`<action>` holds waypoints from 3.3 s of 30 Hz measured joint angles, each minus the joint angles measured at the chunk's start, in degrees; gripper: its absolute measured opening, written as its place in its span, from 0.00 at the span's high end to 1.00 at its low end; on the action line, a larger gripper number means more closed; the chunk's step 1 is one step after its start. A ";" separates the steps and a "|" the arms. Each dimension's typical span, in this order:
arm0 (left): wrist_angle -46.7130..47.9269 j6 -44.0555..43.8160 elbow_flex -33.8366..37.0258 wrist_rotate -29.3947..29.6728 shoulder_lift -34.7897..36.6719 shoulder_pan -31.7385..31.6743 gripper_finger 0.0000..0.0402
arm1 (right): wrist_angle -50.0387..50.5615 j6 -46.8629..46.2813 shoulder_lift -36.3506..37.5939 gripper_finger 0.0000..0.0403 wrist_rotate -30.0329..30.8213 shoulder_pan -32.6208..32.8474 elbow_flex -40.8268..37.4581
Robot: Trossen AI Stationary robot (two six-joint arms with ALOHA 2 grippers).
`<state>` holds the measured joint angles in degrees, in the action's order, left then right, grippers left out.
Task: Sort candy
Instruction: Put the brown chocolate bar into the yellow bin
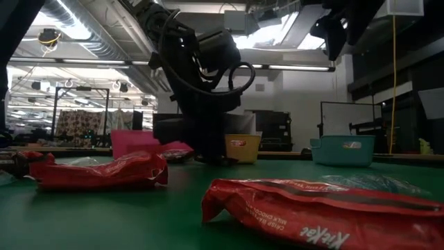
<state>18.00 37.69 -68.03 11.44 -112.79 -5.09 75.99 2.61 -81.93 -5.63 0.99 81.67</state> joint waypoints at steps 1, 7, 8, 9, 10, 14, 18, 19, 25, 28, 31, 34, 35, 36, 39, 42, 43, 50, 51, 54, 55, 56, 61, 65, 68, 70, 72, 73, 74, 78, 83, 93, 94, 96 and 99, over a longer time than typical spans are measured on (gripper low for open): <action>-0.03 -0.50 0.00 0.01 -0.02 0.01 0.69 | 0.00 0.00 0.00 0.34 0.00 0.65 0.00; -0.92 -4.55 0.01 1.96 -0.10 1.02 0.77 | -0.02 0.00 0.00 0.34 0.04 4.83 0.00; -1.01 -4.99 -0.01 3.00 -0.09 1.40 0.78 | -0.02 0.00 0.00 0.34 0.04 5.52 0.00; -0.88 -5.81 -0.17 4.33 -0.09 1.91 0.78 | -0.04 -0.02 0.00 0.34 0.09 6.20 0.00; -0.76 -6.73 -0.49 5.73 -0.12 2.43 0.78 | -0.07 0.00 0.00 0.34 0.16 6.85 0.00; -0.97 -11.27 -3.45 9.41 -0.20 4.77 0.78 | -0.10 -0.01 0.00 0.34 0.57 9.42 0.00; -0.83 -14.33 -7.23 9.88 -0.20 6.82 0.77 | -0.43 -1.29 0.00 0.34 0.59 11.62 0.00; -0.94 -14.95 -8.30 9.90 -0.20 7.19 0.77 | -0.77 -2.15 0.00 0.34 0.59 12.12 0.00; -1.05 -15.11 -13.71 13.73 -0.09 7.69 0.77 | -2.00 -3.48 0.00 0.34 0.61 14.55 0.00; -1.03 -15.12 -15.33 17.09 -0.09 6.71 0.77 | -2.63 -3.50 0.00 0.34 0.71 15.00 0.00; -1.05 -15.19 -15.74 16.21 -0.07 5.42 0.77 | -2.64 -3.48 0.00 0.34 1.38 15.26 0.00; -0.85 -17.94 -15.74 11.70 -0.07 4.46 0.77 | -2.64 -3.48 0.00 0.34 1.53 15.25 0.00; -0.89 -19.33 -15.74 9.48 -0.07 4.24 0.77 | -2.63 -3.48 0.00 0.34 1.53 15.15 0.00; -0.92 -20.67 -15.74 6.98 -0.06 4.04 0.77 | -2.64 -3.48 0.00 0.34 1.55 15.15 0.00; -0.90 -24.40 -15.74 0.77 -0.04 3.62 0.77 | -2.66 -3.46 0.00 0.34 1.70 15.15 0.00; -0.90 -28.87 -15.74 -1.00 -0.02 3.64 0.77 | -3.75 -4.15 0.00 0.34 3.39 15.15 0.00; -0.90 -30.37 -15.74 -1.07 -0.02 3.66 0.77 | -4.55 -4.88 0.00 0.34 4.21 15.15 0.00; 1.68 -32.96 -15.74 -1.04 2.43 3.73 0.77 | -6.51 -11.65 0.00 0.34 9.82 15.15 0.00; 3.14 -32.96 -15.74 -0.86 3.57 3.70 0.77 | -6.50 -12.55 0.00 0.34 10.26 15.15 0.00; 7.81 -33.00 -15.76 -0.42 7.04 3.60 0.77 | -7.99 -14.67 0.04 0.34 10.64 15.15 -1.72; 9.84 -33.00 -15.75 -0.39 8.30 3.59 0.77 | -8.95 -15.51 0.04 0.34 10.62 15.15 -2.99; 11.30 -33.01 -15.76 -0.37 9.36 3.58 0.77 | -10.31 -16.32 0.04 0.34 10.62 15.15 -4.51; 17.70 -36.19 -14.38 -0.06 15.01 4.09 0.77 | -22.31 -23.35 -0.03 0.34 11.61 14.50 -13.80; 17.86 -37.57 -12.02 0.51 17.73 5.15 0.77 | -35.54 -35.39 -0.04 0.34 14.80 12.71 -20.68; 17.99 -37.53 -11.32 1.42 18.03 5.79 0.77 | -41.22 -46.14 -0.04 0.34 17.98 11.42 -25.03; 18.05 -37.37 -11.06 1.51 18.03 6.07 0.77 | -44.47 -51.43 -0.04 0.34 19.18 10.78 -27.41; 17.82 -37.33 -10.85 1.53 18.03 6.16 0.77 | -46.73 -53.75 -0.04 0.34 20.06 10.45 -29.52; 17.86 -37.33 -10.64 1.53 18.03 6.22 0.77 | -47.82 -54.60 -0.09 0.34 20.66 10.50 -30.32; 17.93 -37.31 -10.45 1.53 18.03 6.22 0.77 | -48.90 -55.17 -0.45 0.34 21.16 10.56 -30.90; 17.73 -37.27 -10.35 1.55 17.97 6.22 0.77 | -51.29 -55.54 -1.88 0.34 23.02 10.61 -32.31; 16.83 -37.16 -10.34 1.53 17.97 6.22 0.77 | -53.00 -55.54 -5.08 0.34 24.68 10.61 -32.72; 16.64 -37.13 -10.34 1.53 17.97 6.20 0.77 | -57.05 -56.73 -13.72 0.34 24.56 10.63 -32.72; 16.57 -37.13 -10.34 1.51 17.97 6.20 0.77 | -57.09 -56.91 -14.48 0.34 24.57 10.63 -32.72; 16.46 -37.13 -10.34 1.51 17.97 6.20 0.77 | -57.17 -57.06 -15.78 0.34 24.58 10.63 -32.72; 16.33 -37.11 -10.34 1.49 17.97 6.18 0.77 | -57.48 -57.05 -17.16 0.34 24.80 10.66 -32.59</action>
<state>34.33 0.58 -78.37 12.93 -94.83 1.08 18.50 -54.44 -99.09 19.17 11.65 49.08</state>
